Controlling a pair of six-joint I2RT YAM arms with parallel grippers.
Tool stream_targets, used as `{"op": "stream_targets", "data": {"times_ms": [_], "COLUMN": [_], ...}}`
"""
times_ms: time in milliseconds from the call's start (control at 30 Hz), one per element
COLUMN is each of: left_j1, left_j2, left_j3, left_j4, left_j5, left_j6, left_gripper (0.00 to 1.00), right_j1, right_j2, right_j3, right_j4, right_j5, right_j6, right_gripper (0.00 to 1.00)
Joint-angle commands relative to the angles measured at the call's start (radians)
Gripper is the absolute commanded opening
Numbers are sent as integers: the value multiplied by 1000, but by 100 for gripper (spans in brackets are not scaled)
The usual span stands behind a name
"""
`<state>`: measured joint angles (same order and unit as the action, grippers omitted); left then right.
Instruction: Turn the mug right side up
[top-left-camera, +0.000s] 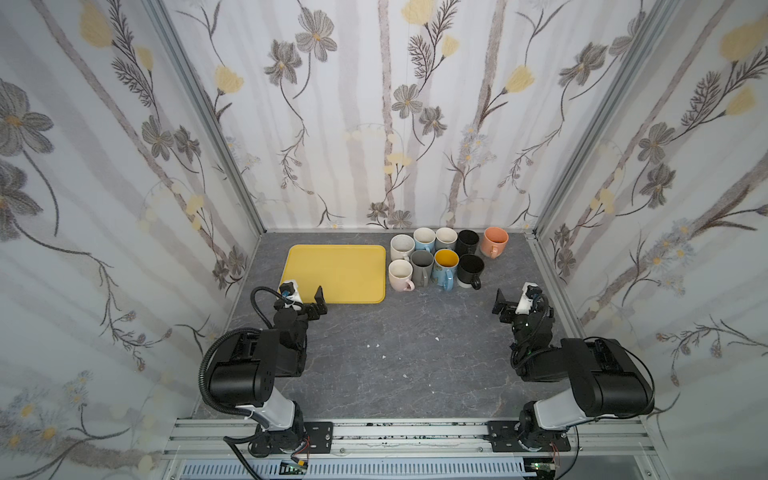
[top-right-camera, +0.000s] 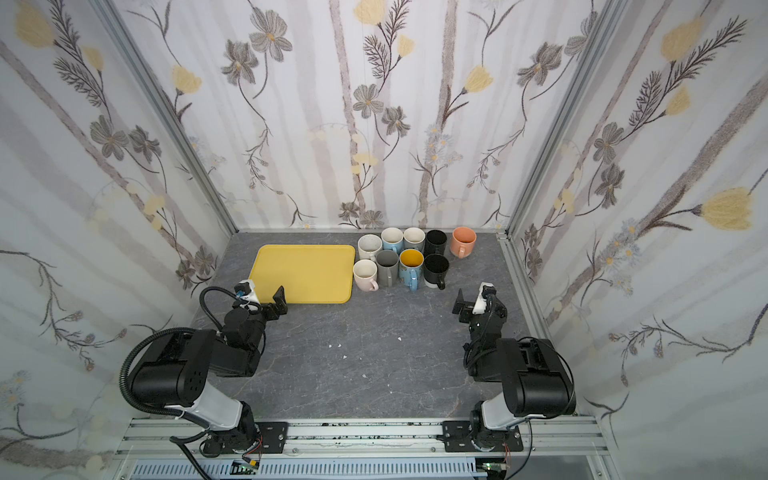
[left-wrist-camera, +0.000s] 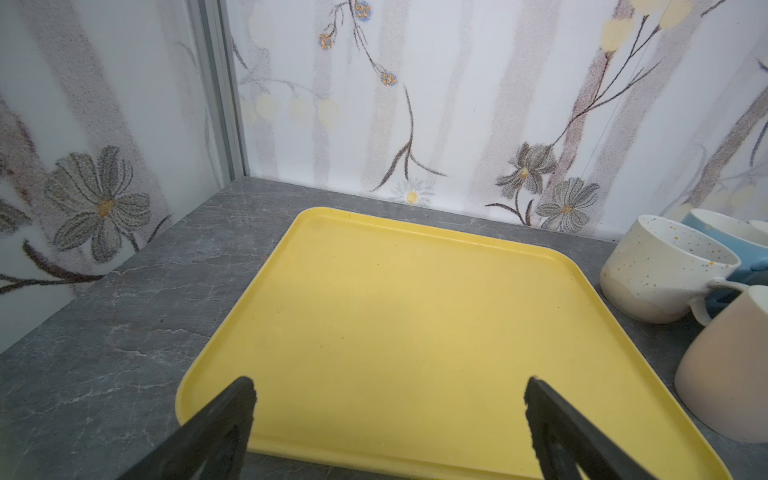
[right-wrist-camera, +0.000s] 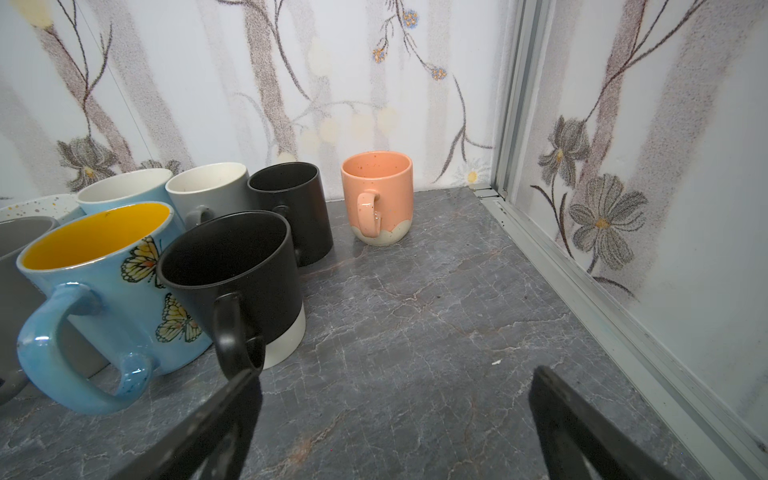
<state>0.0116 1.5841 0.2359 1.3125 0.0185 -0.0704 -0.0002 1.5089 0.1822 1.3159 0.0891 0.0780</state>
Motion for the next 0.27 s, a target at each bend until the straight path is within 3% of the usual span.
{"op": "stream_targets", "data": {"times_ms": [0, 233], "left_j1": [-5, -12], "left_j2": [3, 2], "left_j3": [12, 11], "left_j4": [11, 10], "left_j5": [-19, -29], "left_j6": [12, 17], "left_gripper": [100, 100], "right_j1": [1, 0], "right_j2": [-1, -1], "right_j3": [3, 4], "right_j4": [23, 23], "right_j5": [9, 9], "right_j6": [-10, -10], "right_gripper": [100, 100]}}
